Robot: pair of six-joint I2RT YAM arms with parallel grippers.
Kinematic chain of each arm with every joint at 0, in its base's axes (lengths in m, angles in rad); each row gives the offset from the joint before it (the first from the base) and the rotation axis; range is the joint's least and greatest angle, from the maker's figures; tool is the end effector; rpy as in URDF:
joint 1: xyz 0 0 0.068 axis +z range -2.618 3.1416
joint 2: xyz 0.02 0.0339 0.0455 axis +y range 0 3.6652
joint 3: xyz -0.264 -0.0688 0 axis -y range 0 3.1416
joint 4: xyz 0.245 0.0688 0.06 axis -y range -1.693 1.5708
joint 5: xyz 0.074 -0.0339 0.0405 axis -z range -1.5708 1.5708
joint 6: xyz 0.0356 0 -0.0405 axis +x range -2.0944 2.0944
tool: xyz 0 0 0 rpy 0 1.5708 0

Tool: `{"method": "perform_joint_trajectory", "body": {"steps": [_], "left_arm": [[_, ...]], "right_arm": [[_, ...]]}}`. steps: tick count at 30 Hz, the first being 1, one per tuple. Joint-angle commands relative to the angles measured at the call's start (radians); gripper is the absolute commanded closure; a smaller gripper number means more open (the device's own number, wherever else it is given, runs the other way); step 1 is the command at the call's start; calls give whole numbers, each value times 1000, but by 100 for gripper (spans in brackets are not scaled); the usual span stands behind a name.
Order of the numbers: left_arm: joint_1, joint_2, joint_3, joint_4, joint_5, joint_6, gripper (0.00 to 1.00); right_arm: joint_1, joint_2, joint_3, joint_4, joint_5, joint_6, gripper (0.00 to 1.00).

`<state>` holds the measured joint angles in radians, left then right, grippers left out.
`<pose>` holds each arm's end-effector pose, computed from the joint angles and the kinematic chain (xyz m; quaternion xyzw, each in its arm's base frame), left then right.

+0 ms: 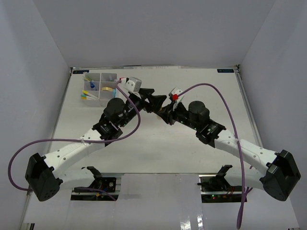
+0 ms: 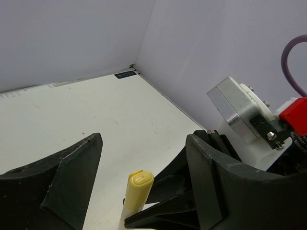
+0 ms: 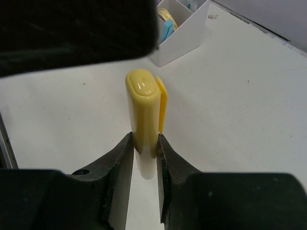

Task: Sort the stationery into containers
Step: Place the pen in the storage box.

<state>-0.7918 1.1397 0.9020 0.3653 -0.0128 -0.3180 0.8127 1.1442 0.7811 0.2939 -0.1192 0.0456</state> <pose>0.1905 -0.1923 0.3679 0.1504 0.6433 -0.3919 0.6403 0.1827 0.1991 0.3153 -0.3108 0.6616 0.3230 0.6011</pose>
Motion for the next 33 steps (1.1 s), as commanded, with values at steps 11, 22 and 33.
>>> {"method": "perform_joint_trajectory", "body": {"steps": [11, 22, 33], "left_arm": [[-89, 83, 83, -112, -236, 73, 32], [-95, 86, 90, -131, -211, 66, 65], [-96, 81, 90, -132, -196, 69, 90]], "right_arm": [[0, 8, 56, 40, 29, 19, 92], [-1, 9, 55, 42, 27, 23, 92], [-1, 8, 53, 39, 27, 27, 75]]}}
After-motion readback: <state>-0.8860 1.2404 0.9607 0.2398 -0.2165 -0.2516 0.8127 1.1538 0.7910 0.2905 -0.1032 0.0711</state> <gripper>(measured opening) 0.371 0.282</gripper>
